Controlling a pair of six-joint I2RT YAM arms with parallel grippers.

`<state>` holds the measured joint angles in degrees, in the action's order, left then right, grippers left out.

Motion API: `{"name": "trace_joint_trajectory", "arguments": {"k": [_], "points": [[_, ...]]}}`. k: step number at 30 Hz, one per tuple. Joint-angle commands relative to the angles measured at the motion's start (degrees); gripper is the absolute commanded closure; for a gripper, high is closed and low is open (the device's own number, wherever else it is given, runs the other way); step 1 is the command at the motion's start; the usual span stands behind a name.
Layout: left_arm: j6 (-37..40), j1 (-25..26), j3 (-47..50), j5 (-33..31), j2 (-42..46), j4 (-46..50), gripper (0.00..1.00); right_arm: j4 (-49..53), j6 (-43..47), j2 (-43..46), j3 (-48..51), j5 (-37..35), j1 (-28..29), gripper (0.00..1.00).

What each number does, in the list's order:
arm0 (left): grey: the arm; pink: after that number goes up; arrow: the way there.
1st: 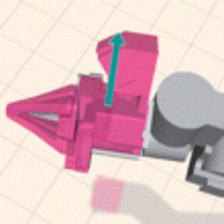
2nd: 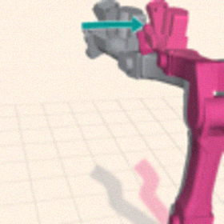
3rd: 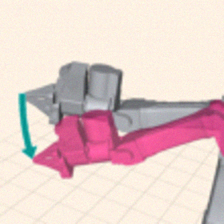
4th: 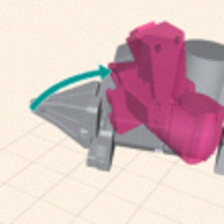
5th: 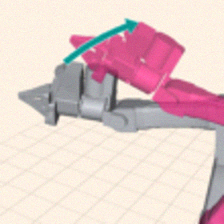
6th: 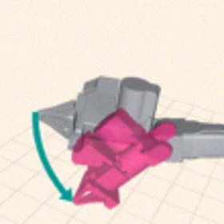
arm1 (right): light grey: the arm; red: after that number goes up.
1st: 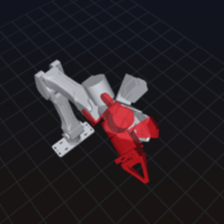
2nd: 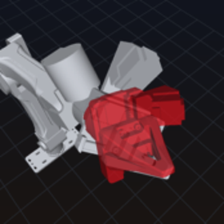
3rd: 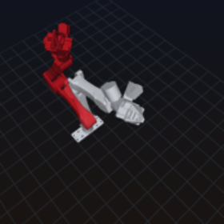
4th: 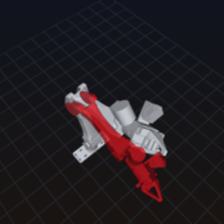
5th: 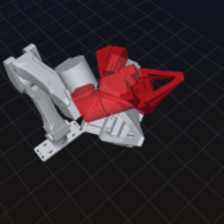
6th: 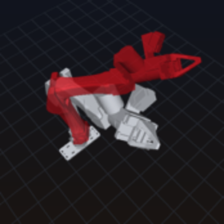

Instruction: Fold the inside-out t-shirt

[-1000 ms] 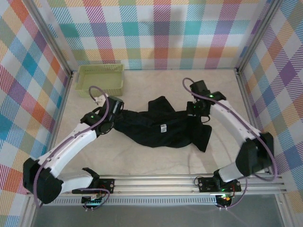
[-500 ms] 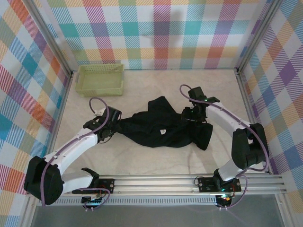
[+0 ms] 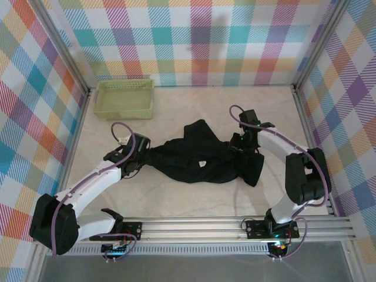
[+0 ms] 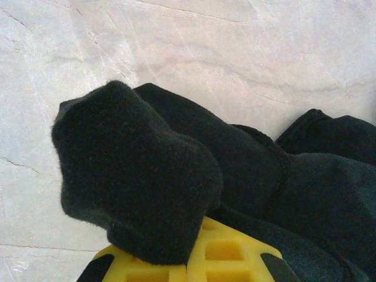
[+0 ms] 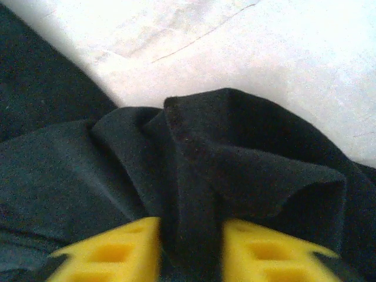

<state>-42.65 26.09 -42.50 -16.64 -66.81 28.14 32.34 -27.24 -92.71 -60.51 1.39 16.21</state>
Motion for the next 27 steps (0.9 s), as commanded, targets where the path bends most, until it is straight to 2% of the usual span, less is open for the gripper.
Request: {"name": "trace_joint_trajectory", "arguments": {"k": [1,3,4,9,14,20,27], "points": [[0.11,-0.69,-1.77,1.81,3.61,-0.93,1.00,1.24,-1.06,3.59,-1.25,-3.42,0.12,0.87],[0.11,-0.75,-3.79,2.44,6.32,-0.73,1.00,4.18,-0.96,8.15,-2.88,-6.11,0.11,0.98],[0.10,-0.69,-4.78,2.60,7.57,-0.64,1.00,5.55,-0.90,10.56,-3.99,-7.23,0.13,1.00],[0.02,-0.69,-13.40,2.45,15.21,1.07,1.00,14.62,0.88,24.63,-13.05,-12.70,0.09,1.00],[0.63,-0.69,-23.97,4.31,21.11,2.62,1.00,22.92,3.09,33.56,-27.01,-12.73,0.10,1.00],[0.66,-0.69,-34.53,8.12,26.56,2.06,1.00,30.20,5.11,37.29,-47.89,-9.16,0.18,1.00],[-0.29,-0.69,-43.24,12.59,27.79,0.63,1.00,34.31,6.59,34.31,-73.25,-6.38,0.14,1.00]]}}
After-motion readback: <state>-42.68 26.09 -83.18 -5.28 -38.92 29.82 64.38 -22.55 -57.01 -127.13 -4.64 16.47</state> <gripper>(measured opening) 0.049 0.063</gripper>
